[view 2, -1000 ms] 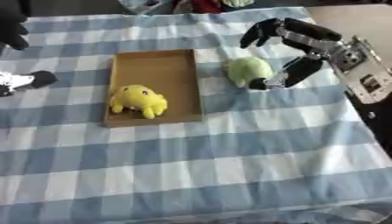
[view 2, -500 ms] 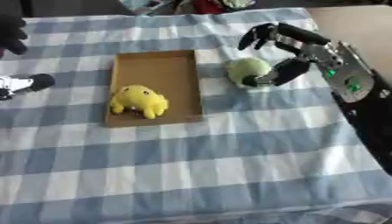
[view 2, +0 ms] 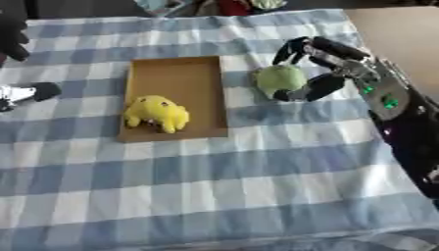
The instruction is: Pick up objects on the table and place them in the box.
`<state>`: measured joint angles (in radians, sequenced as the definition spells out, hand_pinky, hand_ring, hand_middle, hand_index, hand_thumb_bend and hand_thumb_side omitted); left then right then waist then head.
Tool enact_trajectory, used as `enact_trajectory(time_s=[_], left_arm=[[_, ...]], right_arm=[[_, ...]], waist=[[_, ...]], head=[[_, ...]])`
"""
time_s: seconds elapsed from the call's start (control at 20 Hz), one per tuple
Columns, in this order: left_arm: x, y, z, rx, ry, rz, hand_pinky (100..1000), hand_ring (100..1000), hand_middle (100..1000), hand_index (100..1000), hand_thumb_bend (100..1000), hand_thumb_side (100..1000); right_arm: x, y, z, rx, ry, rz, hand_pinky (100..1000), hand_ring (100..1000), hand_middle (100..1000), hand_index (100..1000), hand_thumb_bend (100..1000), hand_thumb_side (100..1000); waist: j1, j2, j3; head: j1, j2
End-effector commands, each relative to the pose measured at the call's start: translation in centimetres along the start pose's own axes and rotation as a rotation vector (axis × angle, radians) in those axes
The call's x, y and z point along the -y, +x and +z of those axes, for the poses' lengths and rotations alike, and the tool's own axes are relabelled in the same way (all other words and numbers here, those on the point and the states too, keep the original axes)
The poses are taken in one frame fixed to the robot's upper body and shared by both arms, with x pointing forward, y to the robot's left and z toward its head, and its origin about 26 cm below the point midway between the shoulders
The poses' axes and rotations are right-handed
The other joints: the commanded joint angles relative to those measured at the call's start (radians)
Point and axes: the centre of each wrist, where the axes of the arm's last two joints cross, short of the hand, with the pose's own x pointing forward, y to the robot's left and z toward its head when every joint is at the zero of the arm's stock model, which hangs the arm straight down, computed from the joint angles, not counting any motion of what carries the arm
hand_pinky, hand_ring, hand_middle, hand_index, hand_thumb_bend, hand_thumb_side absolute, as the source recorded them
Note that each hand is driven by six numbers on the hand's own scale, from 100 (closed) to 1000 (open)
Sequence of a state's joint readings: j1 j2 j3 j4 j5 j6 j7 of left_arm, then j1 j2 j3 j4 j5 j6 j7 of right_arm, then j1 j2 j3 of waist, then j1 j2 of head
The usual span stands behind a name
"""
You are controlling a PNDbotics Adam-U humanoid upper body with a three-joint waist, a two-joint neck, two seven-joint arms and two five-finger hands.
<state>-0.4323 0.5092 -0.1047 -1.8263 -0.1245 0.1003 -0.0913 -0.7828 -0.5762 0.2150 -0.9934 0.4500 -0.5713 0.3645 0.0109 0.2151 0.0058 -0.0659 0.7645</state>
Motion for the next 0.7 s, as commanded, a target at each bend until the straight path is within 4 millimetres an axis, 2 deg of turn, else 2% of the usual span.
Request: enact_trajectory(time_s=[0.05, 0.4, 0.7], left_arm=[[-0.82, 0.36, -0.10, 0.014, 0.022, -0.018, 579, 543, 546, 716, 835, 208], [-0.75, 0.25, -0.05, 0.010, 0.023, -0.017, 579, 542, 546, 717, 830, 207], [-0.70, 0.21, -0.03, 0.008, 0.022, -0.015, 578, 542, 545, 716, 826, 205]], right_arm=[[1.31, -0.40, 0.58, -0.023, -0.029, 0.034, 718, 788, 734, 763, 491, 514], [0.86, -0.89, 0.79, -0.053, -0.050, 0.042, 686, 721, 650, 709, 429, 467], [0.50, -1.12, 0.76, -0.071, -0.063, 0.052, 677, 715, 661, 716, 405, 455]], waist=[[0.000, -0.021, -0.001], [0.002, -0.022, -0.001], [0.003, -0.022, -0.001]], head=[[0.000, 0.005], [-0.002, 0.005], [-0.004, 0.005]])
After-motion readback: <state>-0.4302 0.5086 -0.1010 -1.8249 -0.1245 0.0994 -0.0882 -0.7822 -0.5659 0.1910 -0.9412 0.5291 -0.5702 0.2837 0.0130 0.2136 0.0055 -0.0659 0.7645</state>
